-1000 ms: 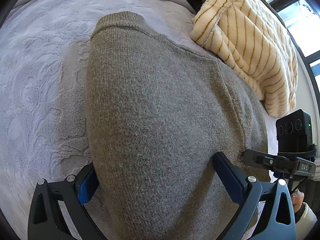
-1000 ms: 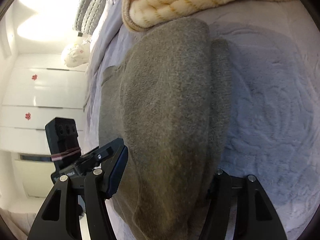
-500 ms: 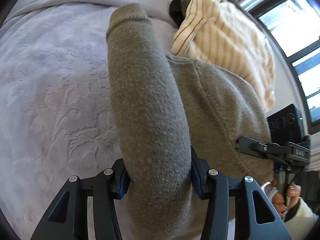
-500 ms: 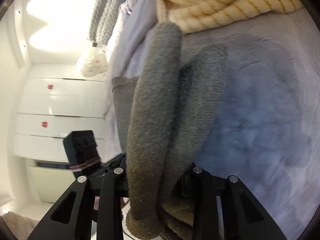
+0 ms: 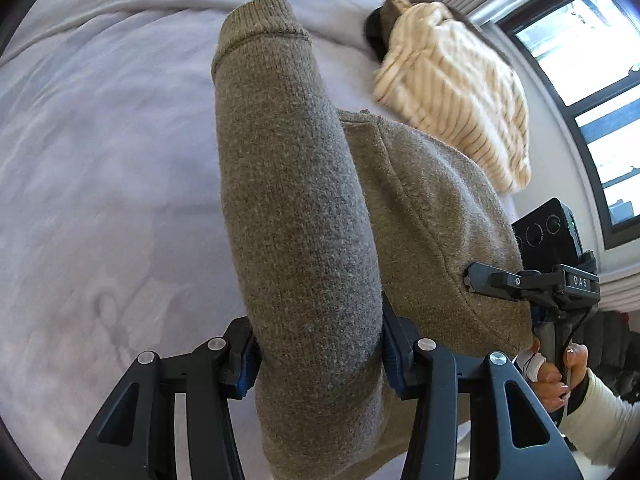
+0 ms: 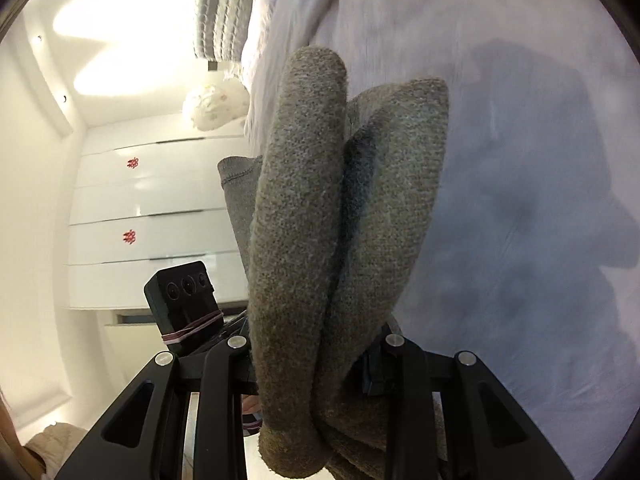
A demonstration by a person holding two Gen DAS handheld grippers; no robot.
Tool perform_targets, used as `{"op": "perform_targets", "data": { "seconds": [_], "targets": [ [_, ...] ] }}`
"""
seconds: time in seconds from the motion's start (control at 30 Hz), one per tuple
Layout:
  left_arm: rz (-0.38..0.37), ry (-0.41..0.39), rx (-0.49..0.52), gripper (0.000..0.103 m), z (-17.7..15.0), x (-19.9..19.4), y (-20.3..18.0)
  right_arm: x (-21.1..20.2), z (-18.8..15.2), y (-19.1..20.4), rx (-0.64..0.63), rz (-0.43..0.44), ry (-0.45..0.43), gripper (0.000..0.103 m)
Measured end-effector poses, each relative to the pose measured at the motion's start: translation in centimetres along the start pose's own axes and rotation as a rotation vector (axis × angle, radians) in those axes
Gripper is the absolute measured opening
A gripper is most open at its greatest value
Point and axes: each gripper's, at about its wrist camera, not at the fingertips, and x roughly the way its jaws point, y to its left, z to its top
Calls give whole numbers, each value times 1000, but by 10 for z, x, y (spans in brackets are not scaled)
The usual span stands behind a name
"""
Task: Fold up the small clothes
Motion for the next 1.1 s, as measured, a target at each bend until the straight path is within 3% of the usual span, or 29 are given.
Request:
{"op": "perform_targets", "data": {
  "seconds": [0.17,0.27,0.43,0.5,0.6,0.73,0.77,0.83,0.87,1.0,1.07,1.1],
  "targets": [
    [98,37,-52,51,-49,-6,49,59,-38,-13,31,-25,69,34],
    [189,71,-100,51,-73,0,79,82,-46,-11,-26,-182,103,35],
    [192,-65,-177,51,-86,-38,106,64,-48,7,-116,-411,42,40],
    [214,-115,-204,51,-84,-51,115,54,-46,12,-132,-459,-7,40],
    [246,-115,-225,51,-78,-52,126,40,-44,9,-108,-410,-52,40],
    [277,-102,-217,51,-73,-35,128,55,-30,-12,-63,-349,3,40],
    [282,-101,-215,51,-71,-31,125,60,-24,-17,-46,-344,20,38],
    [292,-108,-207,51,-72,-30,123,68,-23,-17,-45,-349,37,11],
    [301,-112,-203,51,-68,-26,121,68,-25,-10,-78,-356,38,4],
    [356,-95,-183,51,-75,-16,118,59,-32,13,-217,-510,23,4],
    [371,-81,-183,51,-74,-6,119,61,-34,0,-198,-578,52,3],
    [382,-76,-179,51,-73,-2,119,55,-35,-10,-168,-567,61,3]
  ]
}}
